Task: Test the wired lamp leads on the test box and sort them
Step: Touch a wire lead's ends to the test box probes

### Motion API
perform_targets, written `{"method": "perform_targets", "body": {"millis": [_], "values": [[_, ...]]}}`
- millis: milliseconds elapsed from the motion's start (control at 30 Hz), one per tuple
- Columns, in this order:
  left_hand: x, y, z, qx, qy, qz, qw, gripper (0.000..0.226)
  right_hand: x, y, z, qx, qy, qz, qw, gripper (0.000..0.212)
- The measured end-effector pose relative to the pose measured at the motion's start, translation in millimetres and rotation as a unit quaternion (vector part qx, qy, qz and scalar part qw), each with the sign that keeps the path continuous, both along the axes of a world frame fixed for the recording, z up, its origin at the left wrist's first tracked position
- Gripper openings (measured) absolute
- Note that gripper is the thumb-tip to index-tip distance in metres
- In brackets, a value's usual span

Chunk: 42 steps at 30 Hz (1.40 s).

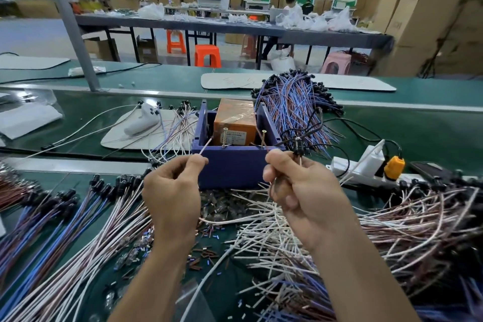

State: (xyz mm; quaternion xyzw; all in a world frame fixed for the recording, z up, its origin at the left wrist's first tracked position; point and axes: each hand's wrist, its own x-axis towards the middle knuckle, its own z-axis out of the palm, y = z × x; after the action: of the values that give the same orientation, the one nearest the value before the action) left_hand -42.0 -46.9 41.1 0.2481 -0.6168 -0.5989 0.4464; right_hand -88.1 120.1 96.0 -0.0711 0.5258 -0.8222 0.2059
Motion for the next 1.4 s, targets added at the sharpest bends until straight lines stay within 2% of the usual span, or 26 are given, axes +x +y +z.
{"method": "perform_targets", "body": {"millis": [33,100,200,333,400,467,533,600,667,700,767,800,833,867,900,933,967,1033,1067,1133,1267,1333,1400], "values": [[-1,0,3,0.049,0.032,-0.055,0.997,0.011,2,0,3,0.012,-0.003,0.016,1.000,0.019],[-3,2,5,0.102,0.032,-0.168,0.980,0.017,5,-1,5,0.060,-0.004,0.032,0.998,0.019],[-3,11,2,0.128,-0.008,-0.313,0.941,0.028,12,-1,2,0.138,0.004,0.021,0.990,0.018],[-1,20,1,0.171,0.006,-0.446,0.878,0.044,25,2,-1,0.192,0.020,0.003,0.981,0.016],[-2,25,3,0.182,0.012,-0.455,0.872,0.030,28,12,3,0.203,0.023,0.020,0.979,0.019],[-4,31,3,0.186,-0.017,-0.415,0.891,0.025,28,30,9,0.190,0.017,0.022,0.981,0.025],[-6,37,0,0.189,-0.038,-0.379,0.905,0.027,20,55,18,0.139,0.002,-0.001,0.990,0.032],[-6,46,0,0.189,-0.054,-0.369,0.909,0.020,8,86,26,0.072,-0.015,-0.027,0.997,0.037],[-5,57,0,0.166,-0.075,-0.368,0.912,0.013,-7,116,26,0.049,-0.020,-0.066,0.996,0.040],[-6,62,-1,0.149,-0.086,-0.366,0.914,0.011,-16,129,25,0.069,-0.020,-0.093,0.993,0.040],[-7,68,-6,0.112,-0.102,-0.357,0.922,0.011,-33,155,20,0.177,-0.007,-0.154,0.972,0.039],[-7,70,-8,0.092,-0.112,-0.350,0.925,0.012,-40,167,18,0.256,0.011,-0.179,0.950,0.039],[-7,71,-10,0.070,-0.126,-0.343,0.928,0.014,-47,180,17,0.363,0.045,-0.202,0.909,0.039],[-7,71,-12,0.045,-0.140,-0.335,0.931,0.016,-52,192,18,0.490,0.092,-0.222,0.838,0.041],[-7,70,-13,0.018,-0.157,-0.328,0.931,0.017,-56,202,20,0.619,0.135,-0.243,0.735,0.043],[-7,70,-14,-0.011,-0.177,-0.318,0.932,0.017,-57,208,23,0.712,0.165,-0.260,0.631,0.045],[-6,70,-15,-0.047,-0.199,-0.300,0.932,0.016,-57,212,25,0.765,0.185,-0.265,0.557,0.047],[-2,70,-16,-0.139,-0.235,-0.246,0.930,0.010,-57,213,27,0.818,0.213,-0.245,0.475,0.053],[0,71,-16,-0.180,-0.238,-0.226,0.927,0.012,-58,213,26,0.838,0.220,-0.227,0.444,0.057],[2,74,-15,-0.227,-0.228,-0.200,0.925,0.035,-61,212,19,0.861,0.241,-0.199,0.401,0.060],[4,78,-15,-0.262,-0.190,-0.174,0.930,0.096,-65,211,14,0.870,0.264,-0.189,0.372,0.061],[5,78,-16,-0.257,-0.176,-0.167,0.935,0.108,-62,208,14,0.869,0.280,-0.199,0.354,0.062],[5,78,-17,-0.255,-0.172,-0.149,0.940,0.103,-54,201,12,0.854,0.316,-0.233,0.341,0.065]]}}
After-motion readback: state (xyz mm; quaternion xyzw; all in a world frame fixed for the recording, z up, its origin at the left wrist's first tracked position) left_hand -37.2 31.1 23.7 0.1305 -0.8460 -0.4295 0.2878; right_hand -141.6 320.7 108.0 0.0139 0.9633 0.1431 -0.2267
